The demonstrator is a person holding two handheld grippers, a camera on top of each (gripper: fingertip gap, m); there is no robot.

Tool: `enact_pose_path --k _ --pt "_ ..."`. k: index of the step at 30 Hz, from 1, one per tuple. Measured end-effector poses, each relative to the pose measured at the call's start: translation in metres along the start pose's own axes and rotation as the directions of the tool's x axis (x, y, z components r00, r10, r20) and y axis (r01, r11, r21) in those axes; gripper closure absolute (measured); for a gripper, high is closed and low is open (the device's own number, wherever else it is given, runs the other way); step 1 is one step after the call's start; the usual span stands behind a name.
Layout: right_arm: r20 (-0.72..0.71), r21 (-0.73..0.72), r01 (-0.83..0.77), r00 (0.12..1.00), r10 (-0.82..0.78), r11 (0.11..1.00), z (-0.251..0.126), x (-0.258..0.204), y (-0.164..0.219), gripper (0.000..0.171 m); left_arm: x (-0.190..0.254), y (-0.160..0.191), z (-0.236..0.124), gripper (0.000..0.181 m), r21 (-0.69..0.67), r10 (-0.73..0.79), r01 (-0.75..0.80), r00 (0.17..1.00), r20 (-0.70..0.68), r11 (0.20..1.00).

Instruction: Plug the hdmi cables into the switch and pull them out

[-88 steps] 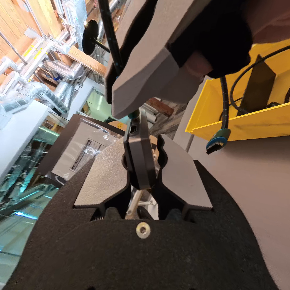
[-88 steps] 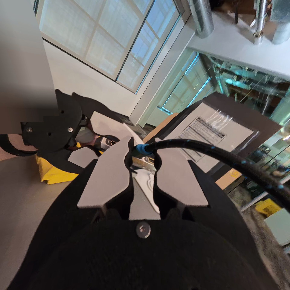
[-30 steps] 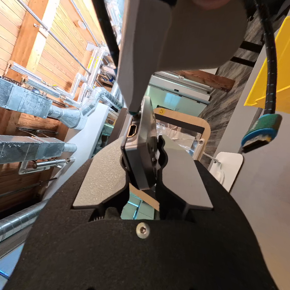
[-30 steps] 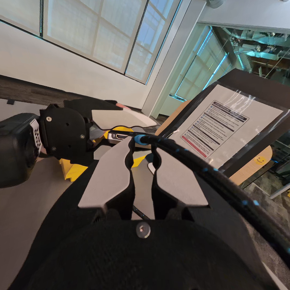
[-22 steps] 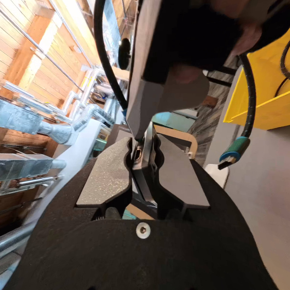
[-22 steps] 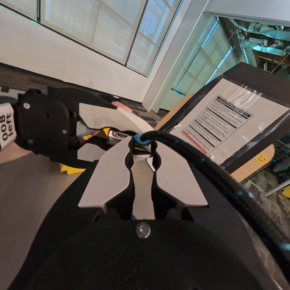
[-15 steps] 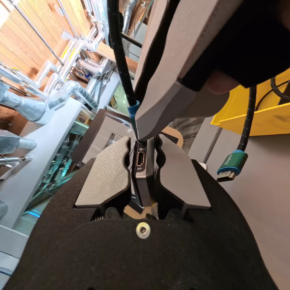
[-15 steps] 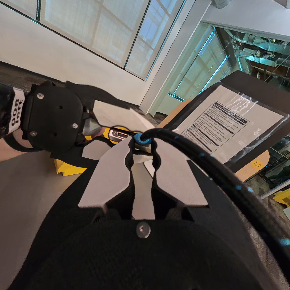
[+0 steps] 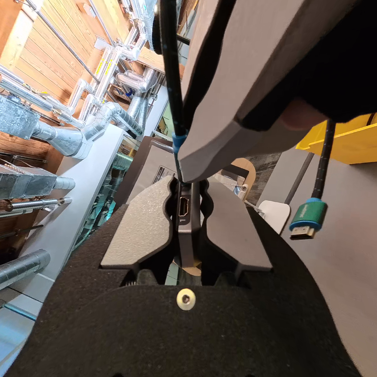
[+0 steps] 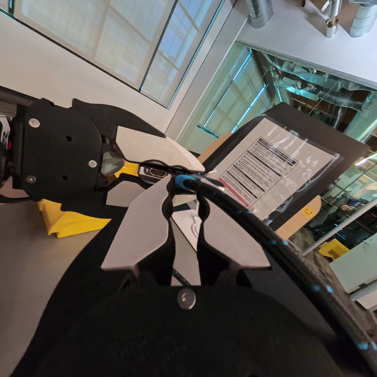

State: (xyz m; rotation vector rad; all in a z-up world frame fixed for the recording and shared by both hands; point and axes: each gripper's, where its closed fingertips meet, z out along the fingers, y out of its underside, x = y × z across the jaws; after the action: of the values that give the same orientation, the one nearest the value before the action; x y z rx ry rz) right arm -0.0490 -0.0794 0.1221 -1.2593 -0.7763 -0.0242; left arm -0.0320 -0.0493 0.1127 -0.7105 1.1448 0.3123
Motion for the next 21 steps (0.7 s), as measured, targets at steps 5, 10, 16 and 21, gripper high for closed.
enact_pose_path --k 5,10,16,21 --pt "0.052 0.034 -0.066 0.997 0.065 0.997 -0.002 -0.002 -0.005 0.152 -0.004 -0.003 -0.003 0.158 0.018 0.024 -0.024 1.0 0.017 1.0" --pt "0.058 0.028 -0.099 0.994 0.097 0.995 -0.001 0.0 -0.001 0.151 -0.001 0.001 -0.001 0.158 -0.018 0.023 -0.023 1.0 0.004 1.0" --pt "-0.039 -0.001 0.049 0.998 -0.049 0.999 -0.002 -0.001 -0.004 0.151 -0.005 0.0 -0.002 0.158 -0.009 0.011 -0.011 1.0 0.002 1.0" --pt "0.051 0.116 -0.197 0.98 0.193 0.974 -0.018 0.017 -0.021 0.154 -0.013 0.034 0.004 0.158 -0.194 0.04 -0.038 0.999 0.009 0.98"
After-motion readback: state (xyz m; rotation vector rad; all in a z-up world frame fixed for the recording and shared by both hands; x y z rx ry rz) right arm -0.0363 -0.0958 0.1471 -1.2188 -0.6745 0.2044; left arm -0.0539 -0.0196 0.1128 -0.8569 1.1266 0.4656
